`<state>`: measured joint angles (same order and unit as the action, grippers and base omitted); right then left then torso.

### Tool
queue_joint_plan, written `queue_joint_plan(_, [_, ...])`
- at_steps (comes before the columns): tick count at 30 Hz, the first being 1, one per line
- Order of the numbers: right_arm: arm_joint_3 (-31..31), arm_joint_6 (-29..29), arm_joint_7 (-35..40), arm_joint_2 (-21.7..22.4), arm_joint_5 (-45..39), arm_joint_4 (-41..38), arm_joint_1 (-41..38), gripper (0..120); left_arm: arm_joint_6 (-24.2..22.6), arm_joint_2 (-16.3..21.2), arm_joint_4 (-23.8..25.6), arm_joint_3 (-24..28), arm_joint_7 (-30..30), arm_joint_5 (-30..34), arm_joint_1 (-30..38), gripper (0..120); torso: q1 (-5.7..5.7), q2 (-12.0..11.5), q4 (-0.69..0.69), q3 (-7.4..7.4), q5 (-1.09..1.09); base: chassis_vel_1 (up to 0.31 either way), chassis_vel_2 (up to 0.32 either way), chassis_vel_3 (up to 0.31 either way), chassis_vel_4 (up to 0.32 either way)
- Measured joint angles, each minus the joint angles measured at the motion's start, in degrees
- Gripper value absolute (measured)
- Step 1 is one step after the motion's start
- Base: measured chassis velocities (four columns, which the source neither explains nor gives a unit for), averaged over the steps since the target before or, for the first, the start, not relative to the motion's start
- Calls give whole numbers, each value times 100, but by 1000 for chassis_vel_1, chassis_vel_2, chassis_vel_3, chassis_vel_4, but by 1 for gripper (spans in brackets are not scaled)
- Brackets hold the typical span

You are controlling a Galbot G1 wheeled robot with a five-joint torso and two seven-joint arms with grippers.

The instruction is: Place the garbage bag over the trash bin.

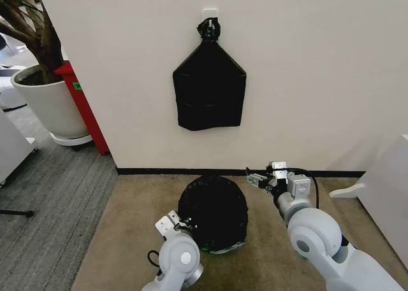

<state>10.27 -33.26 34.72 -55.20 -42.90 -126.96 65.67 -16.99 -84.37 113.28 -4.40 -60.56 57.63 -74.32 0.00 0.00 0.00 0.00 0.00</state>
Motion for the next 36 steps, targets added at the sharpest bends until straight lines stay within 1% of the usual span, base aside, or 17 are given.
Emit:
queue_joint_plan(1, [-6,0,-1,0,1,10,-19,100,-1,23,16,1,0,0,-1,30,0,0,0,0,0,0,0,0,0])
queue_joint_plan(2, [-9,1,-2,0,2,14,-28,100,-1,33,24,1,0,0,-2,32,0,0,0,0,0,0,0,0,0])
queue_joint_plan(3, [-24,3,-6,0,8,22,-47,100,-1,62,47,2,8,-1,-15,39,0,0,0,0,0,0,0,0,0])
queue_joint_plan(4, [-33,3,-10,-2,13,26,-54,100,1,76,62,2,20,-2,-26,42,0,0,0,0,0,0,0,0,0])
queue_joint_plan(5, [-33,3,-10,-2,13,26,-54,100,1,76,62,2,20,-2,-26,42,0,0,0,0,0,0,0,0,0])
queue_joint_plan(8, [-80,4,-21,-29,41,44,-93,100,31,131,142,4,121,-75,-76,52,0,0,0,0,0,0,0,0,0])
queue_joint_plan(10, [-132,16,-26,-67,59,68,-144,100,212,215,207,21,433,-362,-161,63,0,0,0,0,0,0,0,0,0])
queue_joint_plan(11, [-161,46,-27,-76,71,84,-172,100,295,267,236,27,591,-490,-198,67,0,0,0,0,0,0,0,0,0])
queue_joint_plan(12, [-161,46,-27,-76,71,84,-172,100,295,267,236,27,591,-490,-198,67,0,0,0,0,0,0,0,0,0])
queue_joint_plan(15, [-215,87,-26,-104,80,112,-226,100,456,427,295,27,956,-765,-265,79,0,0,1,0,2,0,0,0,0])
queue_joint_plan(16, [-243,95,-24,-128,89,119,-239,100,551,527,311,20,1119,-922,-279,86,0,0,0,0,1,0,0,0,0])
queue_joint_plan(17, [-252,96,-24,-137,96,119,-240,100,590,566,318,10,1184,-975,-281,87,0,0,0,0,1,0,0,0,0])
queue_joint_plan(19, [-275,96,-24,-169,118,118,-240,100,698,686,392,-23,1365,-1073,-291,96,0,0,0,0,1,0,0,0,0])
queue_joint_plan(24, [-285,97,-26,-197,147,129,-247,100,756,767,535,-50,1443,-1145,-369,100,0,0,0,0,1,0,0,0,0])
queue_joint_plan(28, [-309,98,-26,-204,154,130,-273,100,796,753,571,-31,1453,-1339,-503,99,0,0,0,0,0,0,0,0,0])
queue_joint_plan(32, [-360,98,-25,-192,156,140,-330,100,964,738,613,-10,1573,-1796,-645,98,0,0,0,0,0,0,0,0,0])
queue_joint_plan(36, [-410,98,-25,-216,176,164,-373,100,1177,789,727,-49,1915,-2117,-765,97,0,0,0,0,0,0,0,0,0])
